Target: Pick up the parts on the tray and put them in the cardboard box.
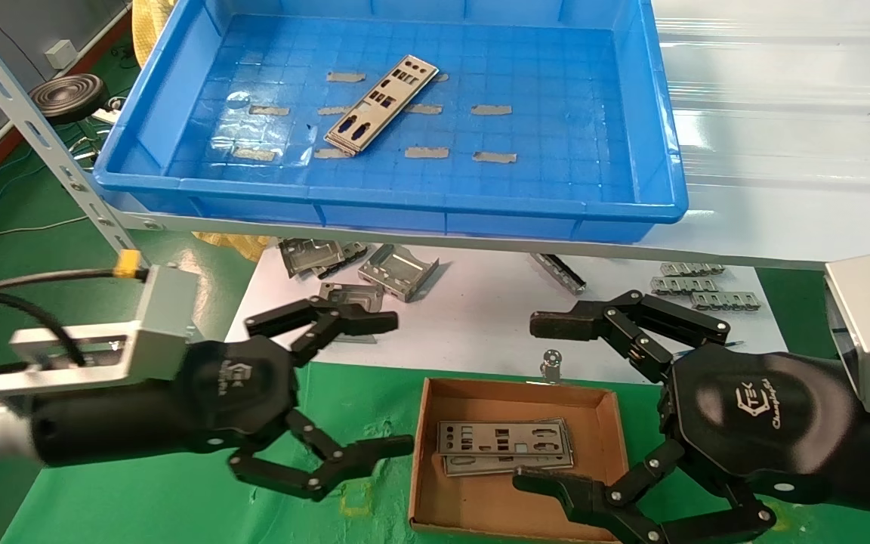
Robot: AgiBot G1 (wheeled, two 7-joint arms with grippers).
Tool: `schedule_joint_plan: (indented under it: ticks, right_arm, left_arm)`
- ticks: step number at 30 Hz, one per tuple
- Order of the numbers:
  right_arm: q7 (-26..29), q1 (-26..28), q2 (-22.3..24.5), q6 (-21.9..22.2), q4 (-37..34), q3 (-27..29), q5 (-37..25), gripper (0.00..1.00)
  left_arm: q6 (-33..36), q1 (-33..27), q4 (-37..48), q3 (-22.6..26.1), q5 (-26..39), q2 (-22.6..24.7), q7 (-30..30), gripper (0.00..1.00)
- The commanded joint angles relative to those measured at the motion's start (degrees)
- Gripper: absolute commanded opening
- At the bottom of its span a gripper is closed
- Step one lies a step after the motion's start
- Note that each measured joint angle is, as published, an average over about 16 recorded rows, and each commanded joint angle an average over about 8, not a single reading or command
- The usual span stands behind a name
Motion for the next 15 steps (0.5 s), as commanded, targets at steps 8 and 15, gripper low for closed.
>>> schedule_joint_plan:
  ticks: [8,15]
  right_arm:
    - [0.00,0.00,0.00,0.00,0.00,0.00,0.00,1.00]
    - [0.00,0.00,0.00,0.00,0.00,0.00,0.00,1.00]
  left_arm:
    - [-0.38,3.67,-7.90,-4.82,-1.68,-5.54,-5.13,1.00]
    - [-0.68,6.56,-14.12,-8.62,-2.99,-9.91,-9.18,1.00]
